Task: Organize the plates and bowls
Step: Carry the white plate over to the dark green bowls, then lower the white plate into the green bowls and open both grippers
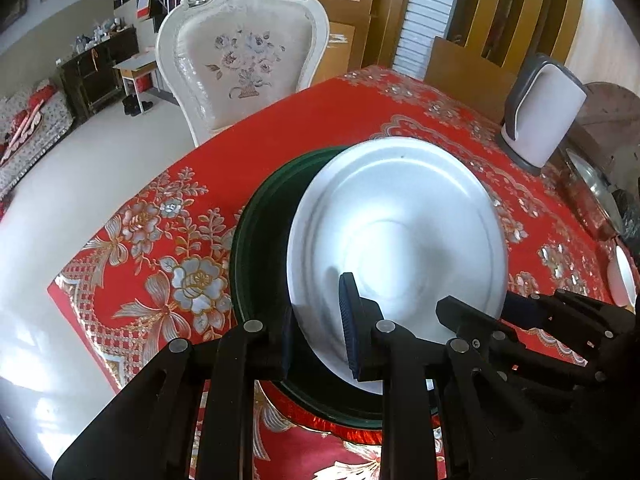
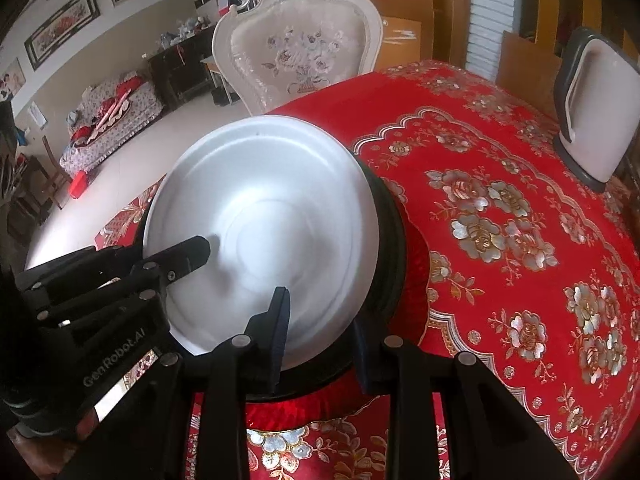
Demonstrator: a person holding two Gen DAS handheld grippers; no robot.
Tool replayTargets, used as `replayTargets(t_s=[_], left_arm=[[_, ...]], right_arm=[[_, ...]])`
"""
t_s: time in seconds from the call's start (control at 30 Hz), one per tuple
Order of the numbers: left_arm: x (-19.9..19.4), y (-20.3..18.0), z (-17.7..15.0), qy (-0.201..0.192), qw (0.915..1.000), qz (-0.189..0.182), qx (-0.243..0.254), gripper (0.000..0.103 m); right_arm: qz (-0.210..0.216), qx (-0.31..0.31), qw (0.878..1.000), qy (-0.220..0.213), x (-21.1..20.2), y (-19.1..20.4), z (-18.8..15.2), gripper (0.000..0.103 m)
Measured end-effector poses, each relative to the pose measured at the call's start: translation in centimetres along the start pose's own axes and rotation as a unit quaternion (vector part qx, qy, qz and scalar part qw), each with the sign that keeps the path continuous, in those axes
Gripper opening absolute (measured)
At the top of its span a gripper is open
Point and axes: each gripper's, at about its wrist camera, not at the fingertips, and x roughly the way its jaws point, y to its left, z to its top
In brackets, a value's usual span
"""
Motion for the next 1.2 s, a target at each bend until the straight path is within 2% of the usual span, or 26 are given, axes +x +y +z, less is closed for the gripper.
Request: replayTargets(t_s=[0.6, 0.77, 1.2], left_arm=[[-1.4, 0.4, 0.8, -0.043, 0.9990, 0.008, -0.011, 0.021], [-1.6, 0.4, 0.9, -0.048, 0.9987, 0.009, -0.013, 0.021], [-1.9, -0.7, 0.7, -0.052, 0.9986, -0.004, -0.009, 0.021]], right_arm=[[-0.030, -0.010, 1.000, 0.002, 0.5, 0.2, 0.1, 0.029], [-0.033, -0.005, 0.999, -0.021, -0.3, 0.3, 0.3, 0.043], [-0.028, 0.023, 0.997, -0.067, -3.0, -1.2, 0.3, 0.048]])
